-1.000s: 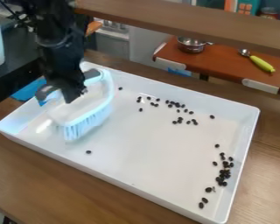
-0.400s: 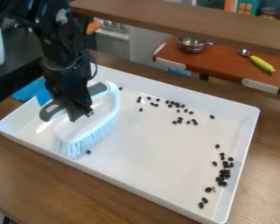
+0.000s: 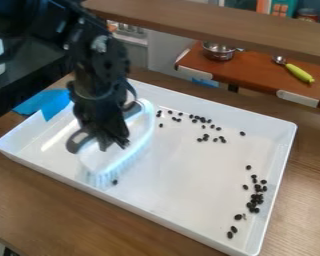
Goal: Sweep into pile
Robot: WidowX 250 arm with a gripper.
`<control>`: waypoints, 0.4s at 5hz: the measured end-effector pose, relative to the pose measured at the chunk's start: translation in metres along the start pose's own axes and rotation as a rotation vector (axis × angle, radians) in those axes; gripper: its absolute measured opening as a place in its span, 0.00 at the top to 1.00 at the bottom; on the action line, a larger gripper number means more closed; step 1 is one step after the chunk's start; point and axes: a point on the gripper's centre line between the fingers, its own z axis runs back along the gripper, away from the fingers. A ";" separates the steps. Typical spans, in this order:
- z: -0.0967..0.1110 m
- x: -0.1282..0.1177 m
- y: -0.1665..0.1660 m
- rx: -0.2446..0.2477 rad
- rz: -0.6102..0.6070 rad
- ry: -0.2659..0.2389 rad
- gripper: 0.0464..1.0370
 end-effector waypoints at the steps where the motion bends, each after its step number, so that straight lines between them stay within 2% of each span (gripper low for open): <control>1: 0.007 0.004 -0.029 -0.020 0.018 0.021 0.54; 2: 0.016 0.013 -0.059 -0.049 0.030 0.032 0.54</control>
